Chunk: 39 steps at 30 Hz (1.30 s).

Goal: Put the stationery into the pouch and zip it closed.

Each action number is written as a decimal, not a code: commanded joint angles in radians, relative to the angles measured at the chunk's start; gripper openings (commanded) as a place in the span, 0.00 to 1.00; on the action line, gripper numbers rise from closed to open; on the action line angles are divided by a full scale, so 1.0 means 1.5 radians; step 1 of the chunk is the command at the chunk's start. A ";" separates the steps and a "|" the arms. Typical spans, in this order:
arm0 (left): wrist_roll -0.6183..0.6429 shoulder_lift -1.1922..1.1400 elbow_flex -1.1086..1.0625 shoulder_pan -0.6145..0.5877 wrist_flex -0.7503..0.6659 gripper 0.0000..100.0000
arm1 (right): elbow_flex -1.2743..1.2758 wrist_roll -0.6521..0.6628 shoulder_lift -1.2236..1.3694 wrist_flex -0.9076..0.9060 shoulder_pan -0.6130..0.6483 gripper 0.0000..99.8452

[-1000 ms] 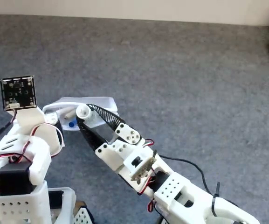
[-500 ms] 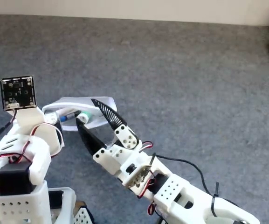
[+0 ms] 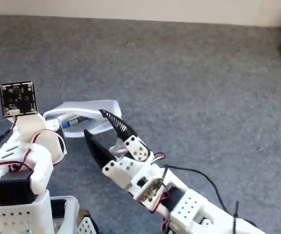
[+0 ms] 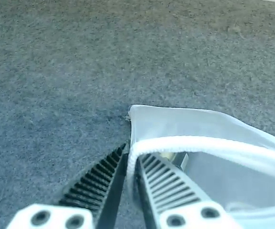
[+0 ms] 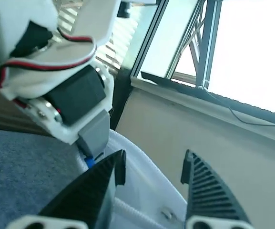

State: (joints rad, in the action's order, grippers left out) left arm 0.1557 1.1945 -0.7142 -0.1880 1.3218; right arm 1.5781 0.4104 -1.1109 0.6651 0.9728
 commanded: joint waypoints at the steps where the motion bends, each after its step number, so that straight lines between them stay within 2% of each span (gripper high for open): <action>1: -0.005 -0.008 0.006 -0.010 -0.011 0.01 | -0.024 0.008 -0.164 -0.250 0.005 0.18; 5: -0.005 -0.008 0.005 -0.010 -0.011 0.01 | -0.078 -0.014 -0.319 -0.490 0.005 0.18; 9: -0.005 -0.008 0.005 -0.010 -0.011 0.01 | -0.106 -0.093 -0.398 -0.617 0.004 0.18; 15: -0.005 -0.008 0.003 -0.010 -0.011 0.01 | -0.107 -0.098 -0.401 -0.638 0.001 0.18; 23: -0.007 -0.009 0.002 -0.010 -0.010 0.01 | -0.109 -0.106 -0.408 -0.822 -0.023 0.18; 29: -0.007 -0.008 0.002 -0.010 -0.010 0.01 | -0.113 -0.227 -0.408 -0.831 -0.099 0.18; 39: -0.008 -0.008 0.002 -0.010 -0.008 0.01 | -0.133 -0.237 -0.401 -0.828 -0.131 0.18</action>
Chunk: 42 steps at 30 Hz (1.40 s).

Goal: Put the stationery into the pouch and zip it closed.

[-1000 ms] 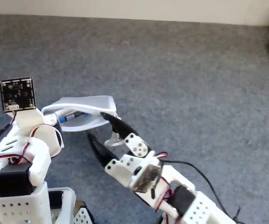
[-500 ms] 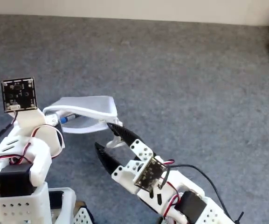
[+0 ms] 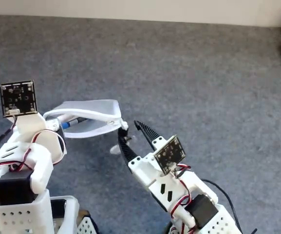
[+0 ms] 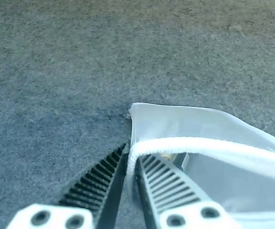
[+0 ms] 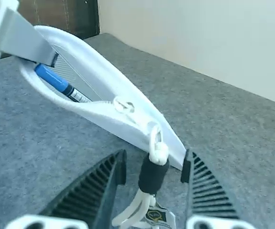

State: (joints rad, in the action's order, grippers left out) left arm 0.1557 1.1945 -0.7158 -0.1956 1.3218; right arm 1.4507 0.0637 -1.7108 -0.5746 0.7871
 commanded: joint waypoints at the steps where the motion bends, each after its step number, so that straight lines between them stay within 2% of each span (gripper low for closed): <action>1: -0.008 -0.008 0.003 -0.005 -0.007 0.01 | -0.041 -0.011 -0.002 0.001 -0.008 0.18; 10: -0.008 -0.008 0.003 -0.005 -0.007 0.01 | 0.100 -0.025 -0.002 0.174 -0.008 0.18; 19: -0.008 -0.008 -0.005 -0.005 -0.009 0.01 | 0.121 -0.027 -0.001 0.191 -0.008 0.18; 27: -0.008 -0.008 -0.008 -0.005 -0.011 0.01 | 0.155 -0.025 -0.001 0.272 -0.008 0.18; 33: -0.008 -0.008 -0.007 -0.005 -0.011 0.01 | 0.152 -0.026 -0.001 0.270 -0.009 0.18; 37: -0.008 -0.008 -0.006 -0.005 -0.011 0.01 | 0.146 -0.028 -0.001 0.204 -0.009 0.18; 42: -0.008 -0.008 -0.004 -0.005 -0.011 0.01 | 0.146 -0.028 -0.001 0.210 -0.008 0.18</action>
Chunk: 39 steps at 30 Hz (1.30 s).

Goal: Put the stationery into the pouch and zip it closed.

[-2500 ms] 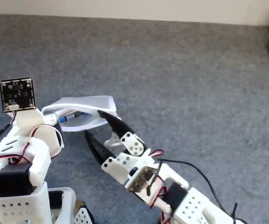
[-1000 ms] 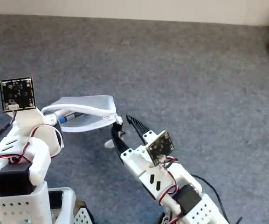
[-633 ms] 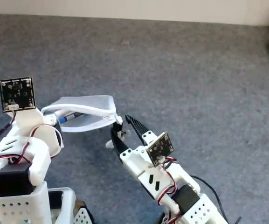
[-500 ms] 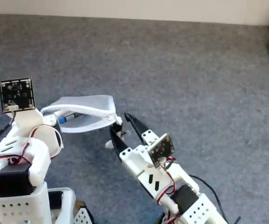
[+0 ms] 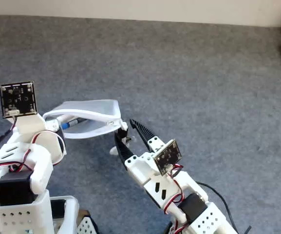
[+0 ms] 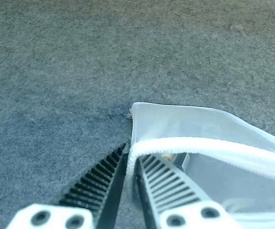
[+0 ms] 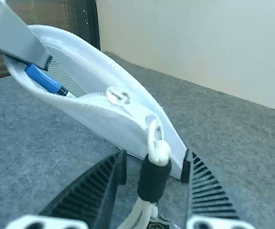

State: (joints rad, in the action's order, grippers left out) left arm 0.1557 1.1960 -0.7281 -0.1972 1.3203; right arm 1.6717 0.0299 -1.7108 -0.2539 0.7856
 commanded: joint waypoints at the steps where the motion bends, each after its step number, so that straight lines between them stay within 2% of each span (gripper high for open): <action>1: -0.008 -0.009 0.005 -0.004 -0.010 0.01 | -0.002 -0.005 0.001 -0.004 -0.007 0.18; 10: -0.008 -0.009 0.006 -0.004 -0.019 0.01 | -0.101 -0.006 0.012 -0.077 -0.006 0.18; 19: -0.008 -0.009 0.004 -0.004 -0.019 0.01 | -0.206 -0.006 0.258 -0.043 -0.006 0.18; 24: -0.008 -0.009 0.002 -0.004 -0.018 0.01 | -0.226 -0.006 0.298 -0.026 -0.006 0.17; 29: -0.008 -0.009 0.002 -0.004 -0.018 0.01 | -0.224 -0.003 0.300 0.037 -0.007 0.05; 32: -0.008 -0.009 0.002 -0.004 -0.017 0.01 | -0.224 -0.003 0.299 0.037 -0.009 0.02; 35: -0.009 -0.009 0.001 -0.004 -0.016 0.01 | -0.228 -0.002 0.297 0.003 -0.010 0.00; 39: -0.009 -0.009 0.001 -0.005 -0.017 0.01 | -0.237 -0.001 0.296 -0.117 -0.010 0.00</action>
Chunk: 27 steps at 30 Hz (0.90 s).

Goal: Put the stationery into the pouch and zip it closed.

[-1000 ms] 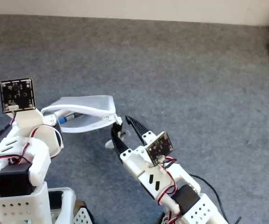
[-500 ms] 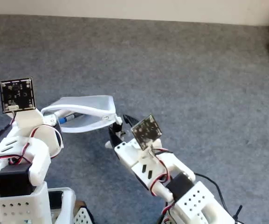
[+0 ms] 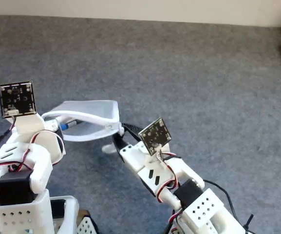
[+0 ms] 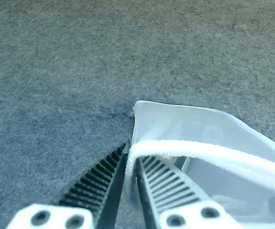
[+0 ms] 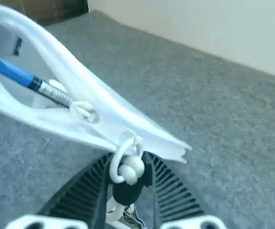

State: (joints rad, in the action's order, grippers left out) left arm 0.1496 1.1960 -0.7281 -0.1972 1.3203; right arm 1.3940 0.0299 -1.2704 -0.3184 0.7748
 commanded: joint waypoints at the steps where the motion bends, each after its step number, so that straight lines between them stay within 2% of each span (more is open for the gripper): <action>1: -0.005 -0.009 0.001 -0.005 -0.019 0.01 | -0.070 -0.001 -0.004 -0.100 -0.003 0.00; 5: -0.008 -0.009 0.007 -0.005 -0.029 0.01 | -0.120 0.000 -0.069 -0.215 -0.003 0.00; 7: -0.038 -0.009 0.007 -0.004 -0.046 0.02 | -0.127 0.019 -0.115 -0.266 -0.001 0.00; 14: -0.053 -0.008 0.040 0.001 -0.059 0.21 | -0.114 0.115 -0.213 -0.351 0.002 0.00; 17: -0.054 -0.008 0.079 0.003 -0.058 0.25 | -0.114 0.153 -0.229 -0.381 0.028 0.00; 22: -0.116 -0.009 0.116 0.093 -0.058 0.28 | -0.114 0.169 -0.259 -0.422 0.077 0.00; 27: -0.141 -0.015 0.113 0.203 -0.085 0.28 | -0.114 0.182 -0.304 -0.464 0.108 0.00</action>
State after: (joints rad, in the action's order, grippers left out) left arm -0.0407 1.1807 -0.6206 0.0115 1.2467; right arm 1.2681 0.2677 -1.6817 -0.9904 0.9022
